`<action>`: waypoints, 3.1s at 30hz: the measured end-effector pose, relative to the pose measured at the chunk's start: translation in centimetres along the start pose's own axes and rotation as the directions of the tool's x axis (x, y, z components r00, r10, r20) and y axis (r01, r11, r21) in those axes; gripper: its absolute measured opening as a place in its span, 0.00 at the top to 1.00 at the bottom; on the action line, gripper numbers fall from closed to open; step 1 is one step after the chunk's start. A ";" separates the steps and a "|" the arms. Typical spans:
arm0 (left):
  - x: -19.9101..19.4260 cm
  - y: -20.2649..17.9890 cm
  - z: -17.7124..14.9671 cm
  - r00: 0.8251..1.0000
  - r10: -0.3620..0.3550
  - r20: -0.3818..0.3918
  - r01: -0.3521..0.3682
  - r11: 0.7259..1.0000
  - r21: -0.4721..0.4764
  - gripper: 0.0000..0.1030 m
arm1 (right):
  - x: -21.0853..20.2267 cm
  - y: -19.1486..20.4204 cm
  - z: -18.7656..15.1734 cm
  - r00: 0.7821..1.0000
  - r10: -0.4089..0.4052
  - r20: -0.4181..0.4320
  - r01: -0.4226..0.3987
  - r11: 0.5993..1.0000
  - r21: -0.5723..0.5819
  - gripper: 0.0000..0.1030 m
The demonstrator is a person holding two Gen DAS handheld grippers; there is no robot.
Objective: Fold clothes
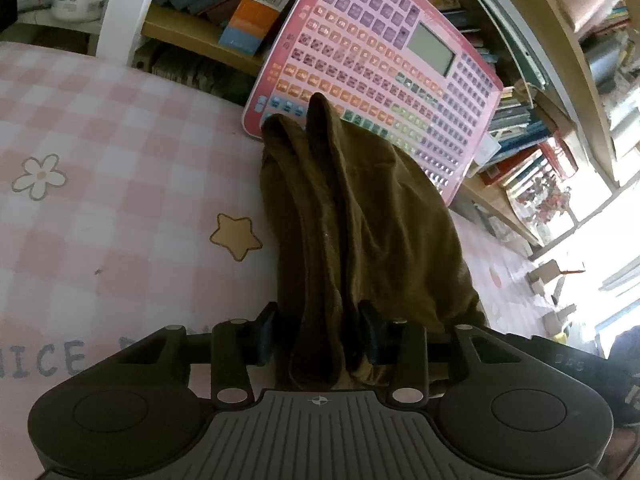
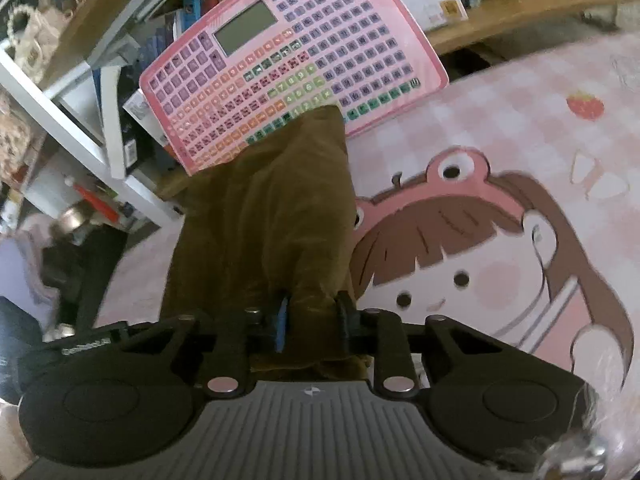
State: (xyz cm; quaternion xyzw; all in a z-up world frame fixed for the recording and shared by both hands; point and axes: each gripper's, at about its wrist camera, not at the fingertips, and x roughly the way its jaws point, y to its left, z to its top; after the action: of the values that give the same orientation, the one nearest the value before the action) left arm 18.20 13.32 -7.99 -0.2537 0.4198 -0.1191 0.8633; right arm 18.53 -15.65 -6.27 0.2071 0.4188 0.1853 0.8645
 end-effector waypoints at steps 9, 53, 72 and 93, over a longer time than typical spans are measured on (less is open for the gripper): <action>-2.2 -2.1 -0.9 0.997 0.064 0.036 -0.066 0.994 0.081 0.58 | -2.1 0.6 -0.8 0.998 -0.049 0.050 0.053 0.997 -0.062 0.60; -9.7 -8.5 -12.0 0.948 0.269 0.171 -0.313 0.885 0.344 0.04 | -10.9 4.7 -13.0 0.908 -0.363 0.211 0.405 0.890 -0.210 0.04; -9.8 -8.8 -12.1 0.934 0.305 0.184 -0.352 0.869 0.348 0.04 | -11.0 5.2 -13.1 0.912 -0.356 0.202 0.397 0.890 -0.223 0.03; -10.0 -8.8 -12.2 0.931 0.313 0.189 -0.362 0.863 0.352 0.04 | -10.9 5.4 -13.2 0.914 -0.356 0.196 0.395 0.891 -0.224 0.03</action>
State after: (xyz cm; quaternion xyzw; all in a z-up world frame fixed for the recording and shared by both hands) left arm 2.53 5.96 -2.92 -0.0106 0.3713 -0.0288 0.9280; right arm 0.85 -13.84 -3.86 0.0210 0.3573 0.0515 0.9323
